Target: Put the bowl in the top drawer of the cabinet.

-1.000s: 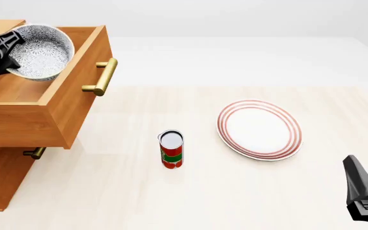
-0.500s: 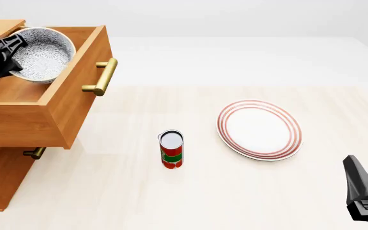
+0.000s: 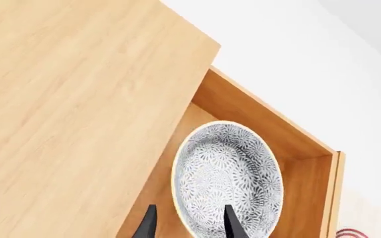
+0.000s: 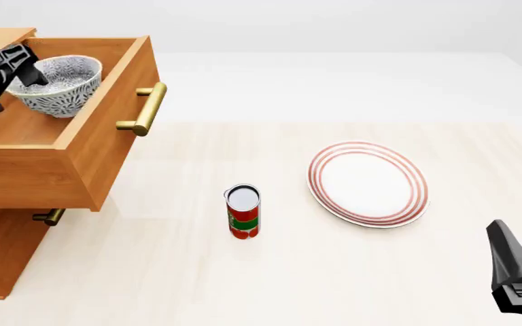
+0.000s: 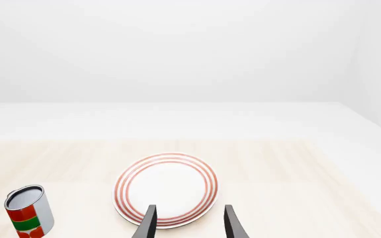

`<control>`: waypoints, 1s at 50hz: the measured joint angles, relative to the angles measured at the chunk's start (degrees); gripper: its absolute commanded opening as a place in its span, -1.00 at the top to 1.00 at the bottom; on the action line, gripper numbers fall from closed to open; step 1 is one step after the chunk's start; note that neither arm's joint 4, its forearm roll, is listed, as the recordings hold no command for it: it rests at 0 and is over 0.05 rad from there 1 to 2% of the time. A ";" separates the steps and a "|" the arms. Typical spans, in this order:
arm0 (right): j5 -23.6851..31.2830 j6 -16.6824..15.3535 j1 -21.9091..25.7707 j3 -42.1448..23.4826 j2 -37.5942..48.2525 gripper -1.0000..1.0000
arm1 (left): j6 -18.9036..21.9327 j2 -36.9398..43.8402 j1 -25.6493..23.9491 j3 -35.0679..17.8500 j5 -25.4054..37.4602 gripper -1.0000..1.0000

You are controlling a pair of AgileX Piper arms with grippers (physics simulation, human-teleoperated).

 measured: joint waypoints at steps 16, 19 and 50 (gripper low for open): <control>0.00 0.00 0.00 0.00 0.00 -1.00 | 0.49 -1.78 -1.09 -2.56 1.94 -1.00; 0.00 0.00 0.00 0.00 0.00 -1.00 | 0.42 -2.27 -1.33 -3.10 2.46 -1.00; 0.00 0.00 0.00 0.00 0.00 -1.00 | -4.78 -14.54 -13.00 -6.82 6.55 -1.00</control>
